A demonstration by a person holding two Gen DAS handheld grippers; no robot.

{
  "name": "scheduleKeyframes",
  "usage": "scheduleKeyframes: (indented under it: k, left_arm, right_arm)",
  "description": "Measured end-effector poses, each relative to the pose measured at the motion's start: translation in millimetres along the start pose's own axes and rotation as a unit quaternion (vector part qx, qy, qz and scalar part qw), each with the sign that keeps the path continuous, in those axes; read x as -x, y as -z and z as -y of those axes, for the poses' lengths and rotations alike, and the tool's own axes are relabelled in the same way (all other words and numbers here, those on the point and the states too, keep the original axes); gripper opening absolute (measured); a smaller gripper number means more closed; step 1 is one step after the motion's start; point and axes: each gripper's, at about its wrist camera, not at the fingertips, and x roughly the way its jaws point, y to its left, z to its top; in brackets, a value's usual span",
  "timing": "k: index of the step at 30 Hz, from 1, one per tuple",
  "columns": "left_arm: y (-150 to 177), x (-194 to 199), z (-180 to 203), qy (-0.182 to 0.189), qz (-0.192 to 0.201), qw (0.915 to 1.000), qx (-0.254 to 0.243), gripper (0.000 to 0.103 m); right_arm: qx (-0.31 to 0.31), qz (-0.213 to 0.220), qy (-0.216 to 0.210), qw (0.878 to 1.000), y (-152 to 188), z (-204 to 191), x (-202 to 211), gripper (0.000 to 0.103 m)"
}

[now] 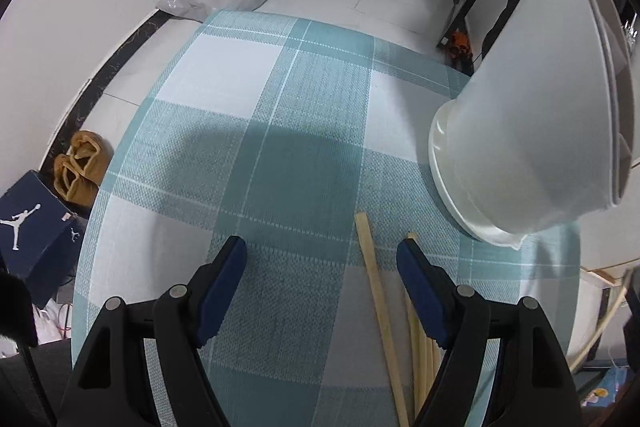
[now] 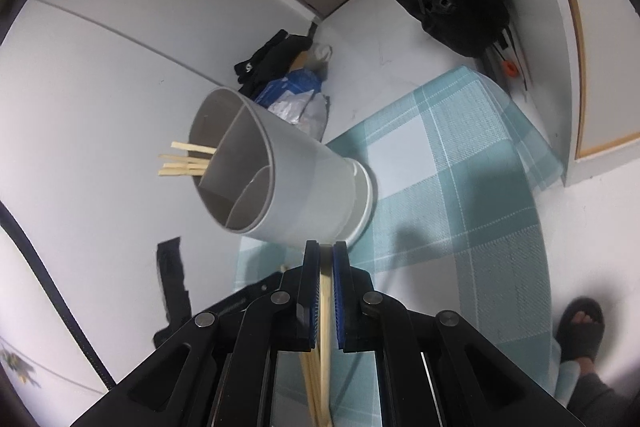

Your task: Organize utensils

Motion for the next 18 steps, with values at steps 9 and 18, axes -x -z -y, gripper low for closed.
scheduleKeyframes:
  k: [9, 18]
  left_arm:
    - [1.4, -2.8, 22.3, -0.039, 0.005, 0.9987, -0.034, 0.007]
    - [0.0, 15.8, 18.3, -0.016, 0.038, 0.999, -0.016, 0.003]
  right_arm:
    - [0.019, 0.012, 0.003, 1.0, 1.4, -7.0, 2.2, 0.006]
    - [0.046, 0.034, 0.025, 0.998, 5.4, -15.4, 12.4, 0.006]
